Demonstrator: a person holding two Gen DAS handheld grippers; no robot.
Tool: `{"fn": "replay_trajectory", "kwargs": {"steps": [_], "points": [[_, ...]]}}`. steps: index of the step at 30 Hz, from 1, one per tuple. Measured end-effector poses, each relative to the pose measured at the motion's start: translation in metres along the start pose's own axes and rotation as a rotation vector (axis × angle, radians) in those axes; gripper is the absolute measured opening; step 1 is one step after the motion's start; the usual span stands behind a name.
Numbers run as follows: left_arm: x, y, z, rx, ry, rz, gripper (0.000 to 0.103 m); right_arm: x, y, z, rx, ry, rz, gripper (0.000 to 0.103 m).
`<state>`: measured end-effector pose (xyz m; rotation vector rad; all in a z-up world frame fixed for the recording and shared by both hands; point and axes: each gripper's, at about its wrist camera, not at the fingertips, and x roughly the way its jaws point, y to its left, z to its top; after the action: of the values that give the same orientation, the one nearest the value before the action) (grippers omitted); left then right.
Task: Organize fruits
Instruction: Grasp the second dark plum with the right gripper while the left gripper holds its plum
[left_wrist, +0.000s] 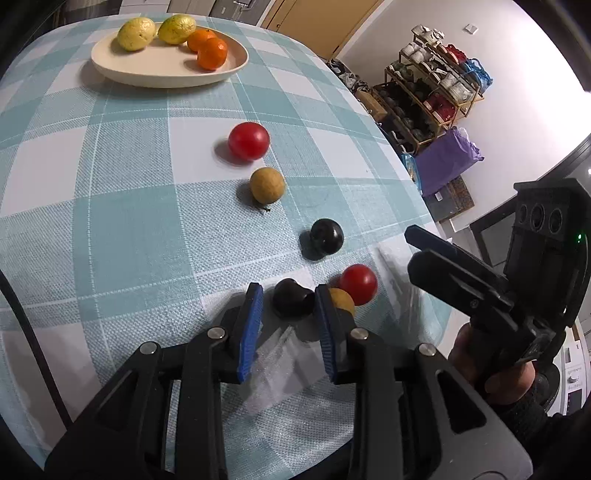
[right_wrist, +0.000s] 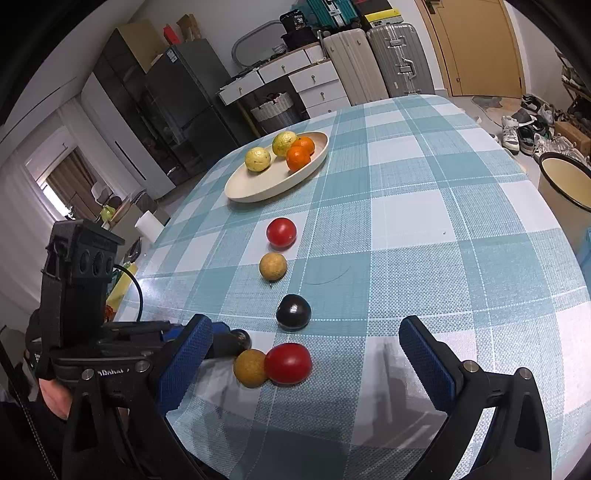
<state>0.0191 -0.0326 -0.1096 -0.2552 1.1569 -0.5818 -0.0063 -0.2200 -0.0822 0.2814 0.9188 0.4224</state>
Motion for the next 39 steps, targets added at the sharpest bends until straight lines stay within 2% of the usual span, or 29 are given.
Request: {"fn": "replay_trajectory", "kwargs": {"steps": [9, 19, 25, 30, 34, 36, 37, 39], "points": [[0.002, -0.003, -0.001, 0.02, -0.003, 0.003, 0.021, 0.001, -0.002, 0.001, 0.003, 0.001, 0.007, 0.103], [-0.031, 0.013, 0.007, -0.02, -0.086, 0.033, 0.021, 0.013, 0.0, 0.004, 0.016, 0.035, 0.026, 0.103], [-0.051, 0.029, 0.015, -0.044, -0.132, 0.078, 0.021, 0.023, 0.007, 0.004, -0.016, 0.044, 0.01, 0.1], [-0.059, 0.039, 0.018, -0.05, -0.148, 0.112, 0.021, 0.037, 0.011, 0.005, -0.03, 0.086, 0.014, 0.077], [-0.061, 0.044, 0.018, -0.057, -0.152, 0.116, 0.021, 0.046, 0.014, 0.006, -0.047, 0.106, 0.02, 0.067], [-0.062, 0.047, 0.019, -0.064, -0.151, 0.115, 0.021, 0.049, 0.018, 0.007, -0.063, 0.107, 0.0, 0.05], [-0.062, 0.047, 0.019, -0.065, -0.151, 0.117, 0.021, 0.051, 0.018, 0.007, -0.07, 0.113, -0.015, 0.046], [-0.062, 0.049, 0.02, -0.07, -0.153, 0.119, 0.021, 0.052, 0.019, 0.007, -0.083, 0.11, -0.048, 0.027]]}}
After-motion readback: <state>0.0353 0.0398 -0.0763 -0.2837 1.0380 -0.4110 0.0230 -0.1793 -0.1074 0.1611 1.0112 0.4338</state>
